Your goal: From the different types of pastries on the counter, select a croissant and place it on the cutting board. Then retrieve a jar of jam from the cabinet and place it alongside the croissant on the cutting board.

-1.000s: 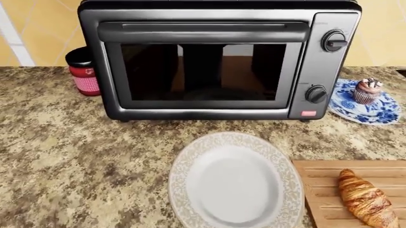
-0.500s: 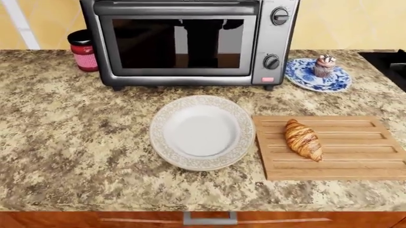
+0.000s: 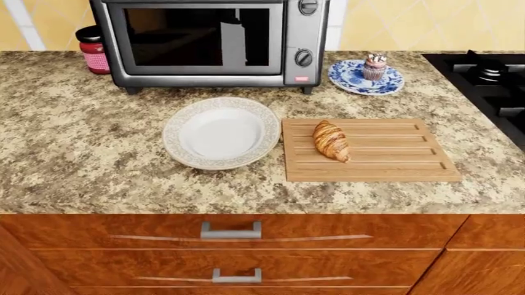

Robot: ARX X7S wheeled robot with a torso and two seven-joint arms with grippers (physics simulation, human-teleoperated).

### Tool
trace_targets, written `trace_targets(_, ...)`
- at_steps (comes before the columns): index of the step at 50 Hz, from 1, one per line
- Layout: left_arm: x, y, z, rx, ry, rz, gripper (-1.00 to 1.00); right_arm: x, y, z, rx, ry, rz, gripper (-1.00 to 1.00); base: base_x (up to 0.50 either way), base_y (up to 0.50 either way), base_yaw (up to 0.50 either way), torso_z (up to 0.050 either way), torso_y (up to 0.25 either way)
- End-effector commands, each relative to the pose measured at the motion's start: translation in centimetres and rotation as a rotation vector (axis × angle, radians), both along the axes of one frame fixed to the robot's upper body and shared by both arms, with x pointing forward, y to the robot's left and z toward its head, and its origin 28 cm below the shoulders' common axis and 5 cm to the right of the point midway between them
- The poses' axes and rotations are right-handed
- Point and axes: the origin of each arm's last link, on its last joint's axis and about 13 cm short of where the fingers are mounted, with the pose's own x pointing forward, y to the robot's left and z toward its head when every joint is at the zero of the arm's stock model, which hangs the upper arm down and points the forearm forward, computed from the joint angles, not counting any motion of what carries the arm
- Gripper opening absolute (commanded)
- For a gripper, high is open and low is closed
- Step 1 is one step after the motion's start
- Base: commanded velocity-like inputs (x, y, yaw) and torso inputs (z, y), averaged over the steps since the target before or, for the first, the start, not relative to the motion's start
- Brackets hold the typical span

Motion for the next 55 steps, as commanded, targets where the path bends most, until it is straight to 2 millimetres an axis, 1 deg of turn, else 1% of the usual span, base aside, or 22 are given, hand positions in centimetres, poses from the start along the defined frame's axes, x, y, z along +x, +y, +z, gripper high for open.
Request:
trace_targets(1, 0.2, 0.1, -0.1, -0.004, 0.002, 0.008, 1.00, -1.0, 0.1, 0.5, -0.004, -0.039, 0.090, -1.00, 0.00, 0.00, 0.00, 0.000, 0.000)
trace_targets(6, 0.4, 0.1, -0.3, -0.006, 0.004, 0.009, 1.00, -2.9, -0.5, 1.0, 0.022, -0.104, 0.184, -1.00, 0.00, 0.00, 0.00, 0.000, 0.000)
trace_targets(13, 0.7, 0.0, -0.4, -0.008, 0.008, 0.007, 1.00, -6.5, -1.8, 1.2, 0.100, -0.232, 0.253, -1.00, 0.00, 0.00, 0.00, 0.000, 0.000)
trace_targets(18, 0.8, 0.0, -0.4, -0.010, 0.006, 0.004, 1.00, -8.7, -2.7, 0.7, 0.134, -0.275, 0.280, -1.00, 0.00, 0.00, 0.00, 0.000, 0.000)
trace_targets(21, 0.8, 0.0, -0.3, -0.010, 0.005, 0.005, 1.00, -10.2, -3.2, 0.1, 0.152, -0.292, 0.292, -1.00, 0.00, 0.00, 0.00, 0.000, 0.000)
trace_targets(25, 1.0, 0.0, -0.4, -0.012, 0.004, 0.009, 1.00, -11.6, -3.9, -0.9, 0.175, -0.267, 0.285, -1.00, 0.00, 0.00, 0.00, 0.000, 0.000)
trace_targets(26, 1.0, 0.0, -0.4, -0.013, 0.004, 0.010, 1.00, -11.7, -4.2, -1.5, 0.186, -0.250, 0.272, -1.00, 0.00, 0.00, 0.00, 0.015, 0.000)
trace_targets(28, 1.2, 0.1, -0.5, -0.017, 0.004, 0.013, 1.00, -11.4, -4.5, -3.4, 0.211, -0.212, 0.238, -1.00, 0.00, 0.00, 0.00, 0.000, 0.000)
trace_targets(29, 1.3, 0.1, -0.6, -0.019, 0.003, 0.014, 1.00, -11.4, -4.5, -4.4, 0.204, -0.194, 0.261, -1.00, 0.00, 0.00, 0.00, 0.000, 0.000)
trace_targets(33, 1.5, 0.1, -0.7, -0.024, -0.005, 0.027, 1.00, -10.8, -4.9, -8.9, 0.234, -0.104, 0.221, -1.00, 0.00, 0.00, 0.00, 0.000, 0.000)
trace_targets(39, 2.3, 0.1, -1.0, -0.034, -0.031, 0.060, 1.00, -11.1, -5.5, -14.4, 0.262, -0.014, 0.138, -1.00, 0.00, 0.00, 0.00, 0.000, 0.000)
trace_targets(45, 4.4, -0.1, -2.0, -0.066, -0.060, 0.088, 1.00, -11.4, -6.3, -18.6, 0.274, 0.064, 0.043, -1.00, 0.00, 0.00, 0.00, 0.000, 0.000)
trace_targets(49, 5.9, -0.4, -2.9, -0.076, -0.063, 0.093, 1.00, -11.2, -6.9, -20.9, 0.273, 0.115, -0.032, -1.00, 0.00, 0.00, 0.00, 0.000, 0.000)
trace_targets(52, 6.6, -0.7, -3.4, -0.082, -0.066, 0.090, 1.00, -10.8, -7.1, -22.4, 0.263, 0.142, -0.075, -1.00, 0.00, 0.00, 0.00, 0.000, 0.000)
trace_targets(55, 7.0, -1.1, -3.8, -0.080, -0.071, 0.089, 1.00, -10.1, -6.9, -23.5, 0.238, 0.161, -0.101, -1.00, 0.00, 0.00, 0.00, 0.000, 0.000)
